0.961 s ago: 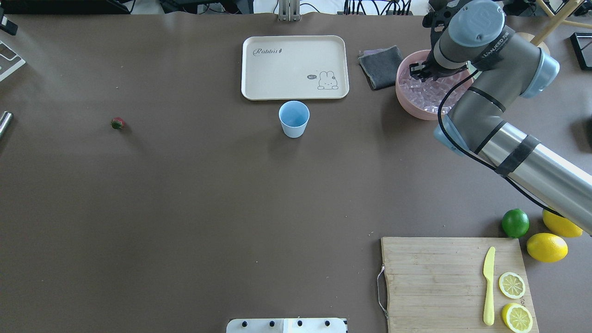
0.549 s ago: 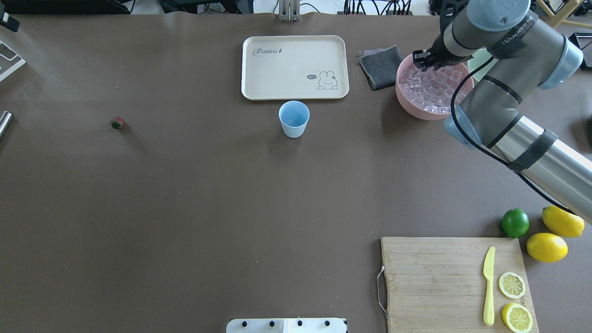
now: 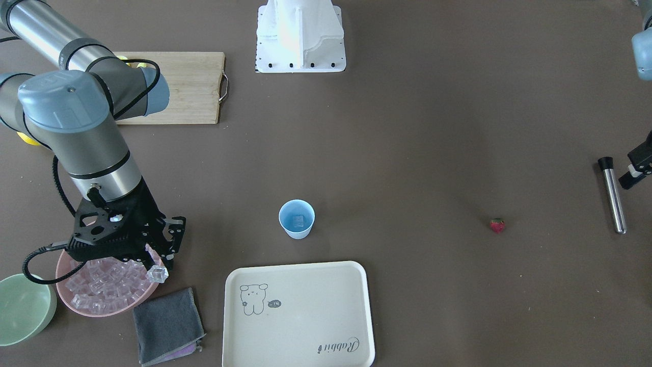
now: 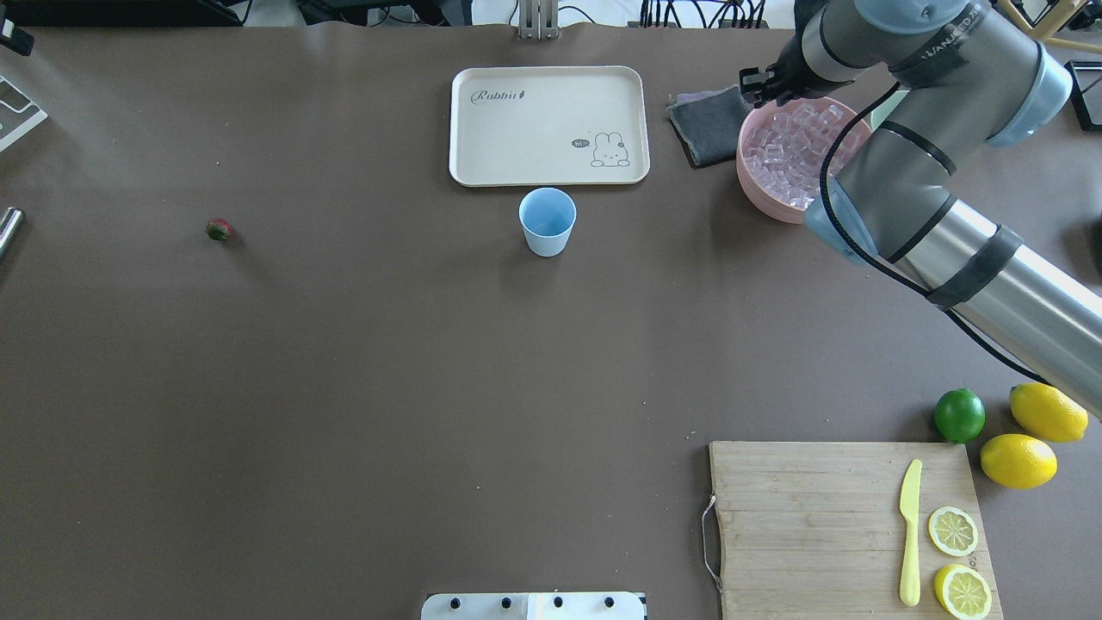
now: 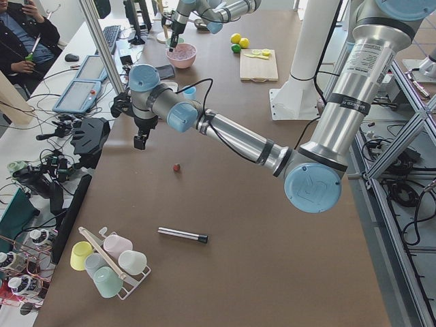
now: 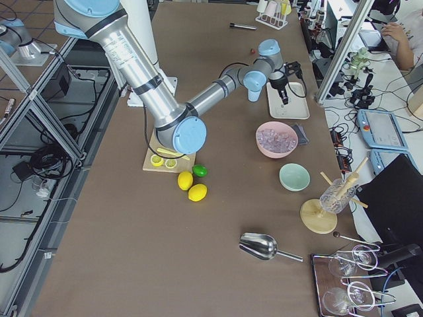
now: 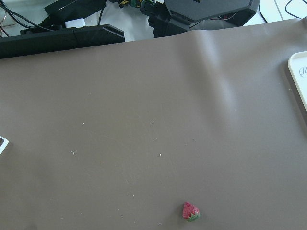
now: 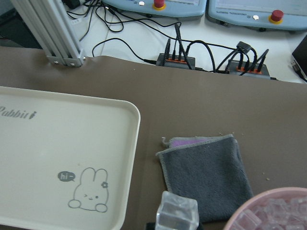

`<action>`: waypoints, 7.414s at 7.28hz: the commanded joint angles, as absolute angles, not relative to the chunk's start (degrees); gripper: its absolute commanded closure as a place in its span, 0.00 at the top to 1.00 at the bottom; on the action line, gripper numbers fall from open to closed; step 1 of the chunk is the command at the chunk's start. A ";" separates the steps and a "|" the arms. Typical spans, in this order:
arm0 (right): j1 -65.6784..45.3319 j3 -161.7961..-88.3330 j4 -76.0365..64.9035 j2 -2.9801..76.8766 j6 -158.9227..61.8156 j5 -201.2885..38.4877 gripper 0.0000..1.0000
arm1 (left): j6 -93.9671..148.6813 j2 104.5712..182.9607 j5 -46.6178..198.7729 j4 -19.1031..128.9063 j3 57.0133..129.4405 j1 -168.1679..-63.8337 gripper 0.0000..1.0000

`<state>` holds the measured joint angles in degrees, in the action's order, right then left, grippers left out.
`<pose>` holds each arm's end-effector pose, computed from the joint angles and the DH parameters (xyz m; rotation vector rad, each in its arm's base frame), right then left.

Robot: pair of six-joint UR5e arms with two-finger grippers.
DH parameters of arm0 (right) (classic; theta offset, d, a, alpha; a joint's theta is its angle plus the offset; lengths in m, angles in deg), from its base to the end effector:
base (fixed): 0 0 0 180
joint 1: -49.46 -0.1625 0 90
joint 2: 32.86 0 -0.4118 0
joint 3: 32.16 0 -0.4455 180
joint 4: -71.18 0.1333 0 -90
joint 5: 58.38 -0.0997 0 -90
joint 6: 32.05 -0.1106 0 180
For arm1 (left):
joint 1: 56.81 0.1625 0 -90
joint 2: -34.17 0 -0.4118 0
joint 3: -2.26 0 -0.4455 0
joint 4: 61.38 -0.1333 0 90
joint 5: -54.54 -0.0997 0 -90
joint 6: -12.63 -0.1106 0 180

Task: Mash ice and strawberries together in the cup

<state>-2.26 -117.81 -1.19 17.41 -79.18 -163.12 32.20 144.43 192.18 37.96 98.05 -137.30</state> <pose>-0.3956 -0.6711 0.2060 0.5139 -0.7988 0.0237 0.0594 -0.6666 0.3562 0.3598 0.9220 0.0956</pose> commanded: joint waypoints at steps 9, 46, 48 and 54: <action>13.77 -109.94 -1.24 6.25 -75.38 -149.26 0.00 | 32.05 143.77 191.57 43.21 96.65 -137.49 0.98; -4.59 -113.81 -2.74 26.91 -54.03 -172.81 0.90 | 31.87 141.31 191.13 48.22 96.30 -139.86 0.98; -4.68 -113.81 -2.82 26.91 -54.02 -172.81 0.83 | 31.87 141.40 189.30 48.22 96.30 -139.86 0.98; -4.68 -112.14 -2.91 27.26 -54.64 -174.57 0.97 | 31.87 142.28 187.35 48.31 95.95 -139.51 0.98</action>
